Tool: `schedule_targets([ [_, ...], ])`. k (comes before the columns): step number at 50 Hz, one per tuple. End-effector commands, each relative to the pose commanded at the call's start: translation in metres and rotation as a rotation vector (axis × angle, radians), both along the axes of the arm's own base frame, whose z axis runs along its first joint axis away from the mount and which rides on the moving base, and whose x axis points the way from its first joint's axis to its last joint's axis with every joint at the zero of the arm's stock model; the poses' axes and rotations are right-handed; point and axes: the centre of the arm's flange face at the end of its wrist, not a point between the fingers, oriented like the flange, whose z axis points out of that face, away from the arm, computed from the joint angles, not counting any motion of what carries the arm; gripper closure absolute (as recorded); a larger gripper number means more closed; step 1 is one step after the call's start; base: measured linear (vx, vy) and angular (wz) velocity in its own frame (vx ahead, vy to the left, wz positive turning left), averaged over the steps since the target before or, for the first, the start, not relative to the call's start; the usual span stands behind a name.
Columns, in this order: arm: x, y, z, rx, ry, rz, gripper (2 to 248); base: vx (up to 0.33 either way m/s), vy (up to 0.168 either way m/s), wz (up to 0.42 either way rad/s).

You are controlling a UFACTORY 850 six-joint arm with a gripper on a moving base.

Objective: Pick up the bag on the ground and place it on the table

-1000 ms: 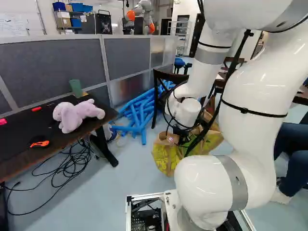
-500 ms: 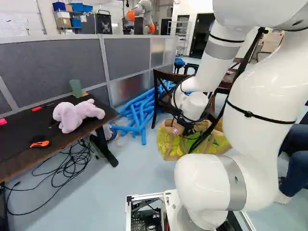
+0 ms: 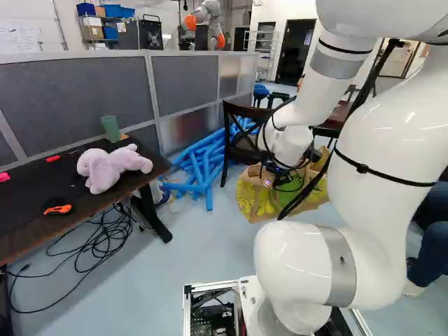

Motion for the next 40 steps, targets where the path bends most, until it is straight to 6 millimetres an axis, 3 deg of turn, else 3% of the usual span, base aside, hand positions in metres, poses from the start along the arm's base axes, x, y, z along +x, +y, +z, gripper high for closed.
schedule_targets([
  [40,-0.002,-0.046,0.042,-0.012,0.264,0.141,215,0.000,0.000,0.000],
])
